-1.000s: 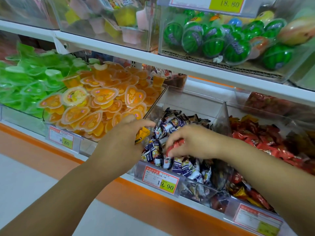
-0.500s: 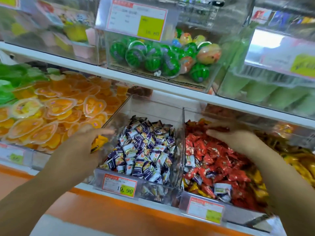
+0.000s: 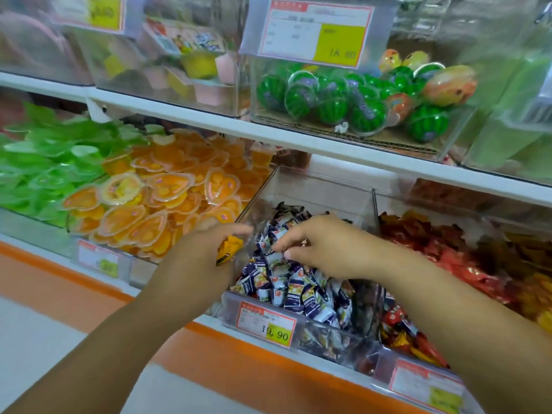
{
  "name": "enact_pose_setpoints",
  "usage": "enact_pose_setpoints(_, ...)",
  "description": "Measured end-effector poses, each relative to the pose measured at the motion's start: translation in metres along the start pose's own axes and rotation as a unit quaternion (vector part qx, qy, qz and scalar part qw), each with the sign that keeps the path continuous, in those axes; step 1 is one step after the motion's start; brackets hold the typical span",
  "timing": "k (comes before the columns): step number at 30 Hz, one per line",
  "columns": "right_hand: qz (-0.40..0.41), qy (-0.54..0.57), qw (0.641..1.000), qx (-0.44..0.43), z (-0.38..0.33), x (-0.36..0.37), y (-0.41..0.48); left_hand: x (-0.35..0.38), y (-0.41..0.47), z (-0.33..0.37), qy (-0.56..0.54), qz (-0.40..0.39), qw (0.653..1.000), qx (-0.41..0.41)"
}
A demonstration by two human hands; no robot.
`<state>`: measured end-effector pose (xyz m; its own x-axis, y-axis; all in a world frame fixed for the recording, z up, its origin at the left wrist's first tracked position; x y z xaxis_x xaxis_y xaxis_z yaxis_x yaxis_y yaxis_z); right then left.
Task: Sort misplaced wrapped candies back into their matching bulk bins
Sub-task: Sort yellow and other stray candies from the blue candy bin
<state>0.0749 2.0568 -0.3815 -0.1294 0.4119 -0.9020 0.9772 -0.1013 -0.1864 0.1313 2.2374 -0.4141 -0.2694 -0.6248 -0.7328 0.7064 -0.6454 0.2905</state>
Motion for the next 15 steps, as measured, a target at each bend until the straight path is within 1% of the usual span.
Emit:
enact_pose_setpoints(2,-0.046,-0.044,0.998,-0.007,-0.010,0.018,0.040,-0.001,0.001,-0.002,-0.003,-0.006,1.000,0.003)
enact_pose_setpoints(4,-0.080,-0.087,0.993,0.012,-0.009,0.035,0.073,-0.003,0.001,-0.005,-0.013,-0.017,1.000,-0.003)
enact_pose_setpoints(6,-0.124,-0.143,0.982,0.026,-0.006,0.053,0.092,-0.003,0.000,-0.003,-0.011,-0.018,1.000,0.005)
enact_pose_setpoints(8,-0.148,-0.194,0.969,0.034,-0.004,0.067,0.102,-0.003,0.001,-0.004,-0.005,-0.015,1.000,0.008)
enact_pose_setpoints(11,-0.138,-0.216,0.965,0.056,-0.004,0.072,0.101,-0.002,0.002,-0.003,-0.011,-0.014,1.000,0.007)
enact_pose_setpoints(15,-0.080,-0.151,0.983,0.066,0.001,0.074,0.089,-0.002,0.000,-0.003,-0.013,-0.017,1.000,0.014)
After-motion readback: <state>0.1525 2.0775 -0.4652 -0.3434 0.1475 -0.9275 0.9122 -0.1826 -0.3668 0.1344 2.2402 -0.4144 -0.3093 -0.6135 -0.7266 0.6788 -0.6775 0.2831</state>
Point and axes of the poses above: each hand's wrist, its own y-axis towards the middle knuckle, its own x-axis out of the palm, z = x × y, the point moved 3 cm from there along y, towards the middle knuckle, and after that the axes turned 8 degrees about x, right-handed, at the moved point
